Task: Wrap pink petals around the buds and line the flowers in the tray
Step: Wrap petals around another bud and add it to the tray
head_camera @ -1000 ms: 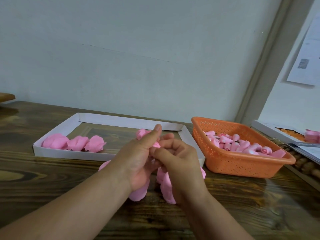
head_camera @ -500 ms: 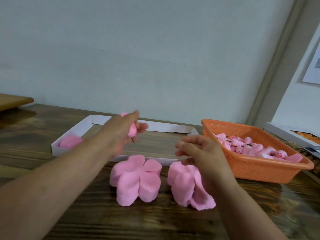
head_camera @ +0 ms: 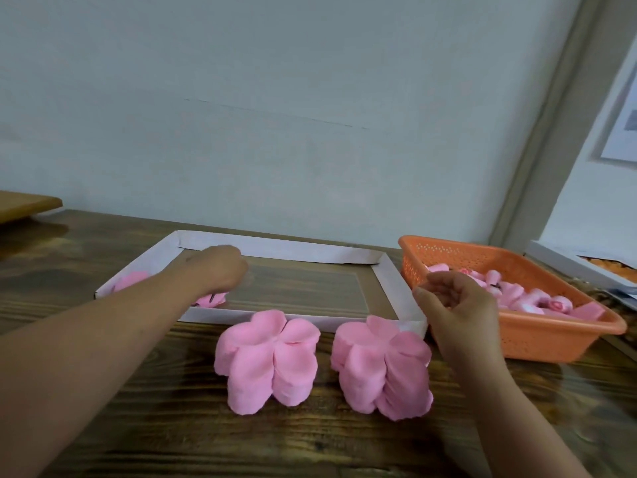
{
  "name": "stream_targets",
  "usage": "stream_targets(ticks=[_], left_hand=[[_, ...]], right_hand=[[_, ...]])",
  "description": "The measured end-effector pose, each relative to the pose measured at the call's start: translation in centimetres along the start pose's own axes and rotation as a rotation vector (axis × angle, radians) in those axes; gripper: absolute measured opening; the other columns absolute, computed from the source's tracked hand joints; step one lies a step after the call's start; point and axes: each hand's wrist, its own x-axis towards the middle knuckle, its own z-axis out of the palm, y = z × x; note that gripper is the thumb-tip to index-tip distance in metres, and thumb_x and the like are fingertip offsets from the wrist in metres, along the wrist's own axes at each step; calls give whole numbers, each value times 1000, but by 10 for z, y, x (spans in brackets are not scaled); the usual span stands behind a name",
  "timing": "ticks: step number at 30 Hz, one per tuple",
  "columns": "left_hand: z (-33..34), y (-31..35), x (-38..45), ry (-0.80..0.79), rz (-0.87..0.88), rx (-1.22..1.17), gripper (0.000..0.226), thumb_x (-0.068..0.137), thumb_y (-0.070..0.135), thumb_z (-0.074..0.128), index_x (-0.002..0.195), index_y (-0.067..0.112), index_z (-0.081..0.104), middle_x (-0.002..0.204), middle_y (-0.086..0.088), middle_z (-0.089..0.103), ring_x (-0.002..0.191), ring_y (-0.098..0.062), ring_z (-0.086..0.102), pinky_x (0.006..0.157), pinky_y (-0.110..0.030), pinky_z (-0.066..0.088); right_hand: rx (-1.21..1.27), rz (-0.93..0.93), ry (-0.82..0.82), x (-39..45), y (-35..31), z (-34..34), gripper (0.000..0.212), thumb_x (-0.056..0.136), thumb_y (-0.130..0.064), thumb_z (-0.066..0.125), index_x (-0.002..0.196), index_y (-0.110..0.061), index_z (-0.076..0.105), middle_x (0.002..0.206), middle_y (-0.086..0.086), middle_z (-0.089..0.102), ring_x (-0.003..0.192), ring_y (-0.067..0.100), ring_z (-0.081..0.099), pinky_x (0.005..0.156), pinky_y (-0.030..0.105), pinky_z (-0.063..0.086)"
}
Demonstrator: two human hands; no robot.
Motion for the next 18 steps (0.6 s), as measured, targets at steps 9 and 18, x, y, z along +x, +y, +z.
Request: stream_targets(ticks=[9, 18], left_hand=[[18, 8, 1, -117, 32, 593, 44, 87, 1, 42, 127, 16, 56, 119, -8, 59, 107, -28, 56, 85, -35, 45], [23, 10, 4, -81, -5, 607, 36, 97, 32, 41, 129, 21, 55, 134, -2, 54, 121, -22, 52, 94, -33, 46]], right_hand=[[-119, -79, -9, -2, 4, 2, 11, 81, -9, 67, 89, -16, 66, 74, -5, 63, 65, 4, 57, 53, 10, 41], [-135, -90, -22, -2, 8, 2, 10, 80, -9, 67, 85, -18, 67, 70, -6, 63, 62, 5, 55, 52, 12, 40]])
